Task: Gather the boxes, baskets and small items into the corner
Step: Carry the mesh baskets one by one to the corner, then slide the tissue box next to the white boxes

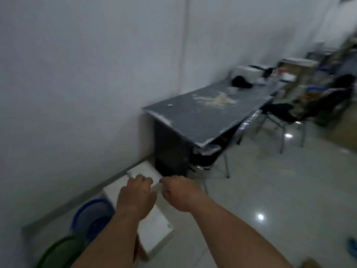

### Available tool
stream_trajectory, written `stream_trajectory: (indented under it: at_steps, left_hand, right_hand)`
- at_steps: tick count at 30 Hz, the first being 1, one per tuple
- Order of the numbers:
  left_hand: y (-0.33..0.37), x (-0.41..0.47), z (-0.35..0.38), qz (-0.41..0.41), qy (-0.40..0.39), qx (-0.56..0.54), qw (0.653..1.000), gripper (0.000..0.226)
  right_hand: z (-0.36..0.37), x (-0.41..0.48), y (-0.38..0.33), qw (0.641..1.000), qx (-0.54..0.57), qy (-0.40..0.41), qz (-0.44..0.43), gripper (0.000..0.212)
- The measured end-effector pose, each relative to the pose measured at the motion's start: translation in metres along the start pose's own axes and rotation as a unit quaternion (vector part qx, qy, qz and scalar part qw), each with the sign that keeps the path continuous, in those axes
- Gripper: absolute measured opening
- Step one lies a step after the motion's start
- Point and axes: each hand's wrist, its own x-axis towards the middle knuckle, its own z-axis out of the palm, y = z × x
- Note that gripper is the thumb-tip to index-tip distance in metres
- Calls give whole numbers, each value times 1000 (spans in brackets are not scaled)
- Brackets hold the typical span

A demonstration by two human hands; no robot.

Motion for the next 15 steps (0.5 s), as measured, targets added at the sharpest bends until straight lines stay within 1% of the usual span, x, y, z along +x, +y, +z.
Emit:
stream_trajectory:
  at_steps: [3, 7, 10, 12, 15]
  left_hand:
    - [117, 37, 6, 85, 11, -19, 996, 35]
    - [279, 57, 48, 211, -16, -44, 976, 41]
    - [388, 51, 82, 300, -60, -49, 951, 44]
    - [453, 44, 99, 345, -89, -39, 934, 46]
    - [529, 36, 122, 402, -135, -25, 905, 48]
  right_hand:
    - [-40, -48, 93, 994, -5, 52, 92, 39]
    - [-64, -144, 227, 974, 1, 52, 222, 43]
    - [-67, -226, 309, 947, 10, 31, 320, 46]
    - [-66, -276, 355, 925, 23, 23, 378, 46]
    - [-63, -332, 407, 889, 53, 12, 456, 47]
